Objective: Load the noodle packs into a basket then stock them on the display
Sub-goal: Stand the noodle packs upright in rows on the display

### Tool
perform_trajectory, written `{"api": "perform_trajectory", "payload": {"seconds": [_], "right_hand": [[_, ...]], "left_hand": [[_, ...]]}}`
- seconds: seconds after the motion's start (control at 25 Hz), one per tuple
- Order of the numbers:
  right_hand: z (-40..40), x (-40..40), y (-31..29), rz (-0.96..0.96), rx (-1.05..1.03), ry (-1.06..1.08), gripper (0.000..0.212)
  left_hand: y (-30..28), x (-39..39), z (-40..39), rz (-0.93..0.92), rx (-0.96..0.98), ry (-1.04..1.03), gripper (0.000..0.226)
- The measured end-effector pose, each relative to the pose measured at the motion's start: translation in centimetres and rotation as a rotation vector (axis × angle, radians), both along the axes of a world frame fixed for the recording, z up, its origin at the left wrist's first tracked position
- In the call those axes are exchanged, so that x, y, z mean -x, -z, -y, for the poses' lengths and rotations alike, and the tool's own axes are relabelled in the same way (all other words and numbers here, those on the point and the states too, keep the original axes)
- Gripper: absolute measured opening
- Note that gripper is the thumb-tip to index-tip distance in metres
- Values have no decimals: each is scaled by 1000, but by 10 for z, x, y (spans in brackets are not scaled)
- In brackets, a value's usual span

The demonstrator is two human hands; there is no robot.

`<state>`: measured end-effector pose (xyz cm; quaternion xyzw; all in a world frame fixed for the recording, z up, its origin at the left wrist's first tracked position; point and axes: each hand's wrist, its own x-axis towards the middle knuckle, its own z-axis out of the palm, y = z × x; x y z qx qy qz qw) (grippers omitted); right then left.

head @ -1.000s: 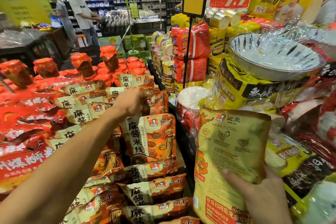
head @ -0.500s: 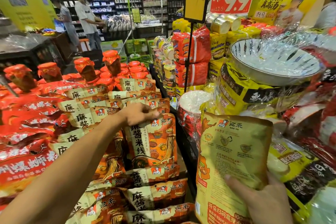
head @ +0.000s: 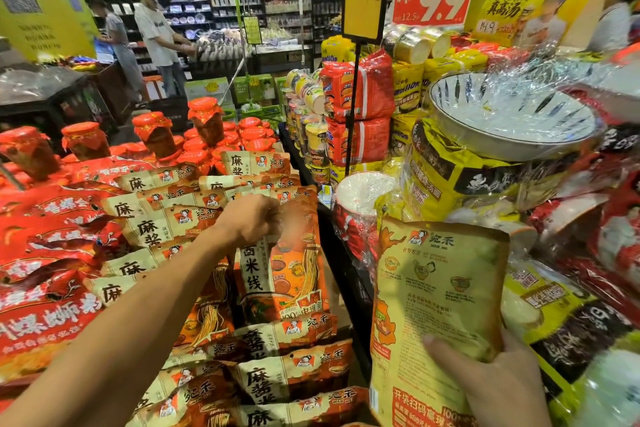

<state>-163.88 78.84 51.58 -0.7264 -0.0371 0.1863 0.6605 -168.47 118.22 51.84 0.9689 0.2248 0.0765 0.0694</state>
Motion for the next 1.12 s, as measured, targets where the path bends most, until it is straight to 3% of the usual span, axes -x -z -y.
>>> {"api": "perform_trajectory", "payload": {"seconds": [0.12, 0.24, 0.52, 0.64, 0.76, 0.84, 0.92, 1.04, 1.12], "right_hand": [[2, -1, -1, 22, 9, -10, 33], [2, -2, -1, 23, 4, -34, 32], [-3, 2, -1, 49, -29, -103, 29], [-2, 0, -6, 99, -81, -126, 29], [-6, -3, -16, 193, -89, -145, 30], [-12, -6, -24, 275, -91, -160, 32], [-23, -10, -32, 362, -88, -199, 33], [-46, -6, -42, 452, -113, -270, 31], [-59, 1, -43, 570, -103, -324, 27]], "left_hand": [[3, -6, 2, 27, -49, -58, 21], [5, -10, 3, -102, -10, -82, 25], [7, -3, 4, -261, -84, -141, 104], [2, 6, 19, -181, -165, -154, 99], [-14, 13, 52, 34, -195, -164, 77], [-34, 20, 89, 208, -21, -209, 57], [-55, 30, 135, 281, 435, -217, 43], [-72, 49, 191, 234, 1083, -149, 60], [-75, 63, 209, 278, 1288, -108, 83]]}}
